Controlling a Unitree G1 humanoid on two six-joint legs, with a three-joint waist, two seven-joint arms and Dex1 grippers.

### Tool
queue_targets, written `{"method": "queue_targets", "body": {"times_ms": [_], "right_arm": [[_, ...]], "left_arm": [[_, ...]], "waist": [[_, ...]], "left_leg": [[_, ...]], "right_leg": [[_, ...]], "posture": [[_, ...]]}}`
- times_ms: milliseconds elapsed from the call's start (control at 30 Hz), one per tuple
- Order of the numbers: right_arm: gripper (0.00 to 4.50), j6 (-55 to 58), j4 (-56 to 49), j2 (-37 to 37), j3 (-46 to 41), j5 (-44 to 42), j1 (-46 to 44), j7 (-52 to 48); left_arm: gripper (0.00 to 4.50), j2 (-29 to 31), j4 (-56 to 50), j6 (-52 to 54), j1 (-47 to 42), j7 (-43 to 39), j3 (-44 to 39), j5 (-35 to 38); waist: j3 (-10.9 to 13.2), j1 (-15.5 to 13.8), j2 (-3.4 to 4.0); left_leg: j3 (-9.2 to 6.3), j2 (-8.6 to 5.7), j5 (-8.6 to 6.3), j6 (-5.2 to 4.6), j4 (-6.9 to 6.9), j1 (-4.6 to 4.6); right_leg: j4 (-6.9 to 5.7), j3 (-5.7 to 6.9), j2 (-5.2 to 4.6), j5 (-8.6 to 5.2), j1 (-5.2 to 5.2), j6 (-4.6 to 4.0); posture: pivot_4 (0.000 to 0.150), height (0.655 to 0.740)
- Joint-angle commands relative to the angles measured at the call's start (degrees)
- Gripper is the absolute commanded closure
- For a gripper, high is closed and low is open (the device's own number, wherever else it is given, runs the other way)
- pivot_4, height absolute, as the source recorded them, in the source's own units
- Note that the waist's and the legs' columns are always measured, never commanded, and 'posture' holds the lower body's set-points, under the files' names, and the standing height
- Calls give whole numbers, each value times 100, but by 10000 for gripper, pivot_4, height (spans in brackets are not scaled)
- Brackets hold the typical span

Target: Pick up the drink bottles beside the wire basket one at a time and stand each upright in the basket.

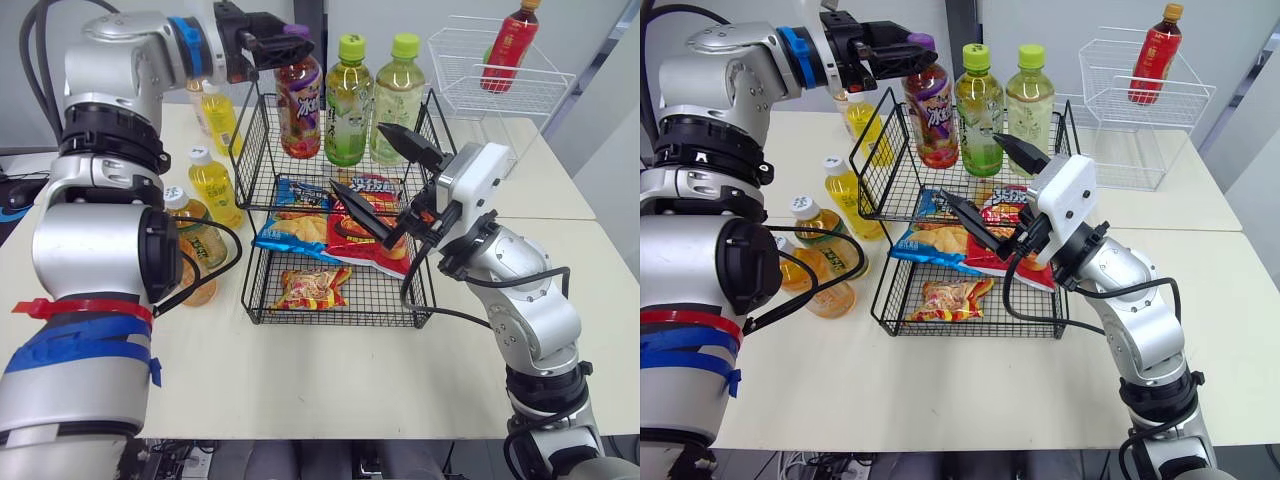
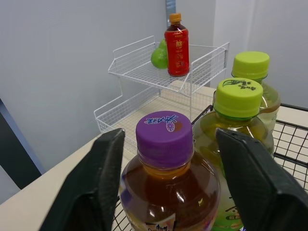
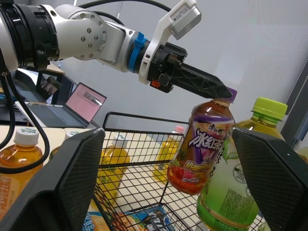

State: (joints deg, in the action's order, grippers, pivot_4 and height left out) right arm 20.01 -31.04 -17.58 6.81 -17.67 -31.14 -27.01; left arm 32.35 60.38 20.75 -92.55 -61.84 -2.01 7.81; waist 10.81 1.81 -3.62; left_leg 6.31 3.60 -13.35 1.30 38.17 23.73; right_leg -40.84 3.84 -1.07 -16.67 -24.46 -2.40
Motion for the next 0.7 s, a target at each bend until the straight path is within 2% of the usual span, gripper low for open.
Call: {"method": "queue_targets", "body": {"times_ms": [33, 67, 200, 333, 567, 700], "right_arm": [[0, -31, -231, 6, -113, -42, -23, 52], [0, -27, -235, 5, -111, -53, -17, 45], [0, 7, -243, -29, -109, -147, 7, -60], [0, 8, -158, -131, -169, -338, -13, -296], [0, -58, 305, -412, -231, -828, -234, -1176], [0, -48, 747, -567, -291, -1186, -507, -1805]], "left_arm": [[1896, 127, -102, -97, -206, 5, -109, 12], [232, 159, -140, -71, -185, -22, -119, 24], [232, 310, -394, 88, -38, -78, -208, 130], [232, 637, -1319, 696, 409, -242, -463, 479], [232, 1405, -3629, 1924, 1882, 195, -1191, 1144], [232, 1961, -5140, 2631, 3200, 421, -1909, 1615]], "waist": [[0, 0, 0], [0, 0, 0], [0, 4, 0], [0, 10, 0], [0, 12, 0], [-1, 46, 1]], "left_leg": [[0, 0, 0, 0, 0, 0], [0, 0, 0, 0, 0, 0], [0, 0, 0, 0, 0, 0], [1, 1, 0, 0, 0, -3], [-1, 3, 1, 1, 1, -21], [8, 5, 1, 1, -4, -45]], "right_leg": [[0, 1, 0, 0, 0, 0], [0, 0, 0, 0, 0, 0], [0, 0, 0, 0, 0, 0], [-1, -3, 0, 0, 0, 0], [-4, -4, 0, 1, 18, -1], [-8, -16, 1, 1, 29, -1]], "posture": [[1500, 7400], [1500, 7400], [1500, 7400], [1500, 7400], [1500, 7400], [1500, 7400]]}}
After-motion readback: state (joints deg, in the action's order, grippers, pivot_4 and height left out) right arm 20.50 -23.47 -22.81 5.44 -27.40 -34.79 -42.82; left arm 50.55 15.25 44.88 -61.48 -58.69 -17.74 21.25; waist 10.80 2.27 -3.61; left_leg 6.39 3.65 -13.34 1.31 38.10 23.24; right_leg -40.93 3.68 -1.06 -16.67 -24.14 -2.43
